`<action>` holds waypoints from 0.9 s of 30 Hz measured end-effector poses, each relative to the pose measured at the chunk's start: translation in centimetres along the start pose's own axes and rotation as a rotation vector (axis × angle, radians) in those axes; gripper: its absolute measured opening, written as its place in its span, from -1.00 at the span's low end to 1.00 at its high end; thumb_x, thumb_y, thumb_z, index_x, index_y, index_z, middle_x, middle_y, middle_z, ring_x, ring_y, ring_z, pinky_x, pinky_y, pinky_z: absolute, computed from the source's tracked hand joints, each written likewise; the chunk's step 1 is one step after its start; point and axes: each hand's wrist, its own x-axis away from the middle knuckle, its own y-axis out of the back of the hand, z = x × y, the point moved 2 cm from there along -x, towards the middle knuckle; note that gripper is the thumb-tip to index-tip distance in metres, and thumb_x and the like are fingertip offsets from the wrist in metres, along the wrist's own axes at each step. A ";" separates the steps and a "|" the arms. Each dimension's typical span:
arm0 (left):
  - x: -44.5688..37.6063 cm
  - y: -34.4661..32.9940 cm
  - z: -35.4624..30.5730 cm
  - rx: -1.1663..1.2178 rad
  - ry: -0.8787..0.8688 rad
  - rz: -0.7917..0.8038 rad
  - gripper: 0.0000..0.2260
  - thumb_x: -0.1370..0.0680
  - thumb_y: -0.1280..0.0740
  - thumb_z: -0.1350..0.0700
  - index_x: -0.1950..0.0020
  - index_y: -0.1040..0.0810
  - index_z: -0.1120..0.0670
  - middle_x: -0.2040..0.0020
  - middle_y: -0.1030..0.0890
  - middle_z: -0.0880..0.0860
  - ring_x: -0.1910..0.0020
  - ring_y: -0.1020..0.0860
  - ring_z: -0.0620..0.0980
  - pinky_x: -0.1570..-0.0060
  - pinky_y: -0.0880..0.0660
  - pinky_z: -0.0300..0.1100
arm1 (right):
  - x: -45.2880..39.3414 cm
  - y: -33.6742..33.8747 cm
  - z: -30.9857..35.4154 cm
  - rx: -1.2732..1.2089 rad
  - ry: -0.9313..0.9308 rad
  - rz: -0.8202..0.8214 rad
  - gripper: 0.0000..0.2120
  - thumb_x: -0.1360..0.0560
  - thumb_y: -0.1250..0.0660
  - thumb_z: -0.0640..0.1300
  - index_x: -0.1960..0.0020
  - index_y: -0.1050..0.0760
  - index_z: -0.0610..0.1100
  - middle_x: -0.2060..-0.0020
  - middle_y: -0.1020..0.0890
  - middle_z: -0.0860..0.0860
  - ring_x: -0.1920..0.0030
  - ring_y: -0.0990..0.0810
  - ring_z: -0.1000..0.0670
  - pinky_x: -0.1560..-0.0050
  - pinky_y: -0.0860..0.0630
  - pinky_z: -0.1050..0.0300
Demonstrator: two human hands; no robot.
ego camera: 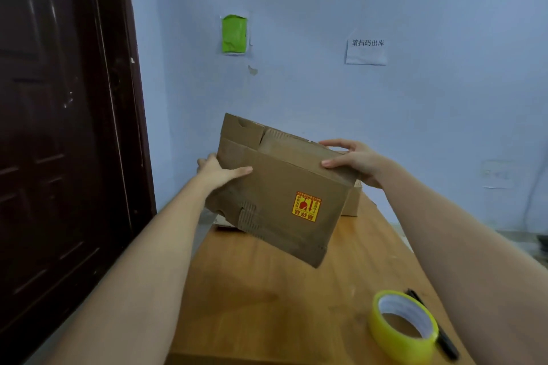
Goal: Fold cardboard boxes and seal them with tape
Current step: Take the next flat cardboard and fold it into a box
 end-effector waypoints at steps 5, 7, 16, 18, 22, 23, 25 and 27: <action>1.9 0.7 -0.6 0.083 -0.009 0.018 0.25 0.06 -0.50 -0.42 -0.48 -0.16 0.09 -0.40 -0.30 0.11 -0.34 -0.36 0.17 -0.30 -0.37 0.18 | 2.4 0.8 1.2 -0.010 -0.007 -0.058 -0.61 -0.40 -0.48 -0.20 -0.17 -0.54 0.06 -0.06 -0.54 -0.03 -0.05 -0.54 -0.04 0.12 -0.54 0.13; 2.9 0.4 -0.5 0.117 0.012 0.003 0.21 0.00 -0.51 -0.41 -0.48 -0.15 0.11 -0.41 -0.28 0.12 -0.34 -0.36 0.18 -0.29 -0.38 0.18 | 3.0 1.2 1.2 -0.064 0.007 -0.184 -0.63 -0.38 -0.51 -0.16 -0.16 -0.55 -0.01 -0.04 -0.54 -0.02 0.00 -0.53 0.01 0.15 -0.54 0.14; 6.4 -2.8 0.9 0.228 0.072 -0.080 0.07 -0.13 -0.53 -0.35 -0.43 -0.12 0.10 -0.39 -0.35 0.13 -0.33 -0.38 0.19 -0.28 -0.38 0.17 | 5.3 -0.4 -2.0 -0.355 -0.011 -0.708 -0.65 -0.50 -0.38 0.03 -0.12 -0.43 -0.18 -0.05 -0.52 -0.06 -0.01 -0.45 -0.03 0.04 -0.37 0.08; 7.0 -3.0 1.2 0.223 0.083 -0.093 0.07 -0.13 -0.53 -0.35 -0.43 -0.13 0.11 -0.38 -0.37 0.13 -0.33 -0.38 0.19 -0.28 -0.38 0.17 | 6.0 -0.7 -2.7 -0.283 -0.007 -0.680 -0.62 -0.52 -0.31 0.11 -0.15 -0.39 -0.16 -0.05 -0.51 -0.05 -0.01 -0.46 -0.03 0.04 -0.37 0.06; 8.2 -3.4 0.7 0.207 0.092 -0.150 0.02 -0.19 -0.53 -0.31 -0.43 -0.12 0.13 -0.38 -0.35 0.15 -0.34 -0.37 0.21 -0.26 -0.39 0.14 | 6.8 -1.1 -3.7 -0.137 0.003 -0.663 -0.55 -0.54 -0.28 0.11 -0.29 -0.35 -0.16 -0.08 -0.50 -0.05 -0.06 -0.46 -0.04 0.02 -0.36 0.08; 8.5 -3.5 0.5 0.192 0.089 -0.172 0.01 -0.21 -0.52 -0.31 -0.42 -0.12 0.13 -0.37 -0.36 0.16 -0.33 -0.38 0.21 -0.25 -0.40 0.13 | 6.9 -1.2 -3.9 -0.096 0.007 -0.663 -0.56 -0.55 -0.27 0.09 -0.29 -0.36 -0.16 -0.08 -0.51 -0.04 -0.05 -0.46 -0.04 0.03 -0.36 0.09; 9.0 -3.7 0.1 0.161 0.087 -0.211 -0.02 -0.22 -0.52 -0.31 -0.40 -0.14 0.15 -0.35 -0.37 0.18 -0.31 -0.39 0.22 -0.23 -0.40 0.12 | 7.1 -1.4 -4.4 0.006 -0.018 -0.659 -0.59 -0.56 -0.25 0.08 -0.28 -0.35 -0.16 -0.09 -0.55 -0.05 -0.02 -0.47 -0.03 0.06 -0.37 0.10; 9.3 -3.9 -0.3 0.145 0.090 -0.230 -0.05 -0.22 -0.51 -0.31 -0.38 -0.16 0.16 -0.33 -0.38 0.19 -0.29 -0.40 0.22 -0.22 -0.40 0.10 | 7.2 -1.7 -5.0 0.095 -0.092 -0.640 -0.59 -0.57 -0.23 0.08 -0.28 -0.34 -0.17 -0.06 -0.56 -0.07 0.01 -0.49 -0.05 0.12 -0.39 0.10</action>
